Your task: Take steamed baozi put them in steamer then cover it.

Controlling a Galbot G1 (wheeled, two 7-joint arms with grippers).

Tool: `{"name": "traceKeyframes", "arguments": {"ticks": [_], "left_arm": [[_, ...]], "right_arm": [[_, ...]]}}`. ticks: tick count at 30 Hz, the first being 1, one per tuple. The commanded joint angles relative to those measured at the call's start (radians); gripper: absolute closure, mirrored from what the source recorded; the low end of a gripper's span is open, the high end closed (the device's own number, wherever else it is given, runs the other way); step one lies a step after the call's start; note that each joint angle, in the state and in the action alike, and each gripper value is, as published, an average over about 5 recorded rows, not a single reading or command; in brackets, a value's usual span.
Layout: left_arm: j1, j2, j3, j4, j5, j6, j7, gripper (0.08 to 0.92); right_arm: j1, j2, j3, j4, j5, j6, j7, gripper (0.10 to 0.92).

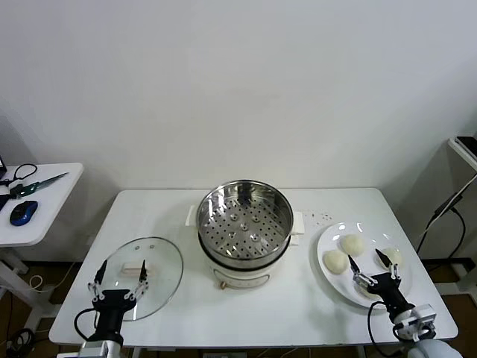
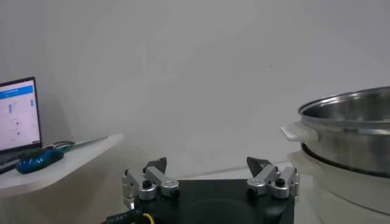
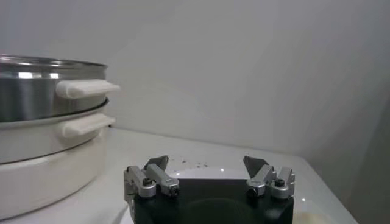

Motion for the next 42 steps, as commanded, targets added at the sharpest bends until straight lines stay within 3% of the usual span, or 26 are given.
{"name": "traceKeyframes", "arguments": {"ticks": [1, 8, 17, 23, 30, 42], "left_arm": [[0.002, 0.0, 0.001, -0.001, 0.003, 0.0, -0.003, 0.177], [-0.006, 0.003, 0.005, -0.007, 0.001, -0.012, -0.033, 0.177], [0.002, 0.017, 0.005, 0.0, -0.012, -0.023, -0.041, 0.177], [0.001, 0.024, 0.002, 0.007, -0.026, -0.022, -0.044, 0.177], [-0.003, 0.029, -0.002, 0.017, -0.032, -0.019, -0.044, 0.177], [-0.016, 0.03, -0.006, 0.031, -0.031, -0.009, -0.044, 0.177]], "right_arm": [[0.019, -0.01, 0.003, 0.0, -0.018, -0.015, -0.025, 0.203], [0.205, -0.245, -0.037, -0.113, -0.206, -0.148, -0.357, 0.203], [0.569, -0.546, -0.307, -0.312, -0.436, -0.141, -0.811, 0.203], [0.96, -0.594, -0.711, -0.454, -0.573, -0.08, -0.899, 0.203], [1.395, -0.539, -1.206, -0.6, -0.58, -0.052, -0.928, 0.203], [1.494, -0.374, -1.399, -0.723, -0.568, -0.067, -0.929, 0.203]]}}
